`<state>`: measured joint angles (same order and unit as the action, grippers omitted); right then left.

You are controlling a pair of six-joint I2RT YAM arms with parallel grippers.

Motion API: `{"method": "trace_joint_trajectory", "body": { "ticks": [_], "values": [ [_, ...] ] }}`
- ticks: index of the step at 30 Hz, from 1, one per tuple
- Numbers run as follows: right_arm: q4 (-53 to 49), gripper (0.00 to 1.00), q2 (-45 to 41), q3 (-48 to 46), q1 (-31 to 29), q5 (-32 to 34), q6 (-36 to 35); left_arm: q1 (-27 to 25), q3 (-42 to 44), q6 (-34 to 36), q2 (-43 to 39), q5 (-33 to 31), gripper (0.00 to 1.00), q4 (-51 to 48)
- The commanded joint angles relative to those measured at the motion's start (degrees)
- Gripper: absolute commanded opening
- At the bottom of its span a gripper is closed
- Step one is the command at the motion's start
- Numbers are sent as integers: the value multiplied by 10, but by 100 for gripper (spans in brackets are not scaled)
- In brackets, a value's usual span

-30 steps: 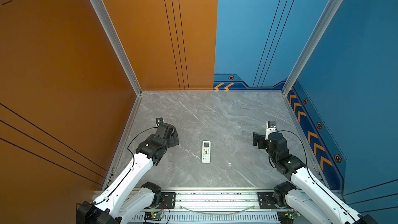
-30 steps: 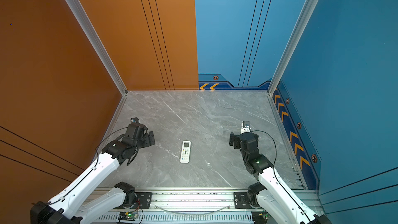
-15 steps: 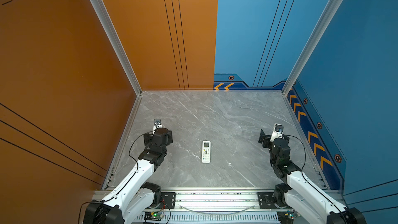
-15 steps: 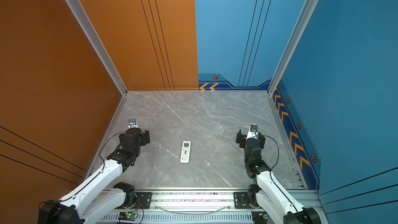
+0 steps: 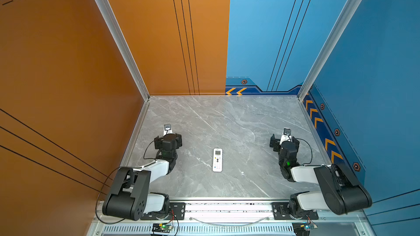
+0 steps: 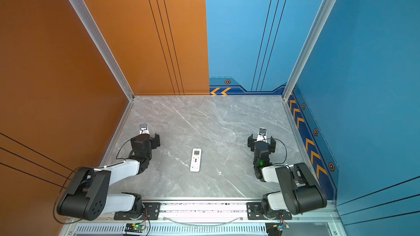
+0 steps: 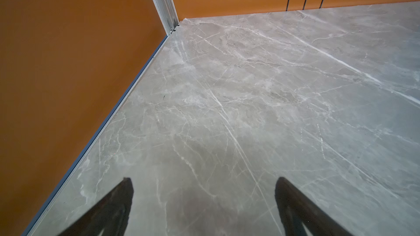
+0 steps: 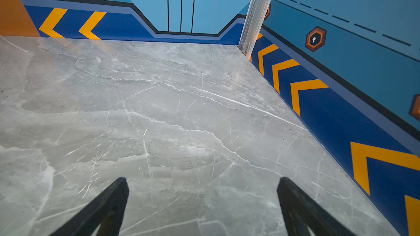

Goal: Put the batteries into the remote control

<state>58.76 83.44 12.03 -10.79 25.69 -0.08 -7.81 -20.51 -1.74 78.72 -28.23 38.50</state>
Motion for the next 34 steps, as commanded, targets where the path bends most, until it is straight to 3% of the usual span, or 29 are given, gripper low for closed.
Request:
{"method": "trace_joint_trajectory", "body": {
  "ticks": [1, 3, 8, 11, 13, 15, 17, 34],
  "values": [
    [98, 100, 32, 9, 6, 18, -8, 6, 15, 22, 42, 11, 98, 147],
    [47, 100, 17, 23, 13, 2, 1, 6, 28, 31, 81, 23, 98, 211],
    [-5, 100, 21, 50, 37, -24, 24, 10, 27, 37, 124, 43, 98, 250],
    [29, 100, 69, 60, 33, -16, 17, 16, 4, 28, 114, 56, 98, 191],
    [-47, 100, 45, 77, 45, -32, 35, 22, 4, 23, 113, 61, 98, 186],
    [-9, 100, 61, 72, 49, -33, 34, 22, 4, 24, 114, 60, 98, 186],
    [-41, 100, 49, 78, 51, -36, 39, 22, 4, 24, 113, 62, 98, 187],
    [-11, 100, 55, 66, 50, -32, 36, 28, 1, 21, 113, 76, 98, 178]
  ]
}}
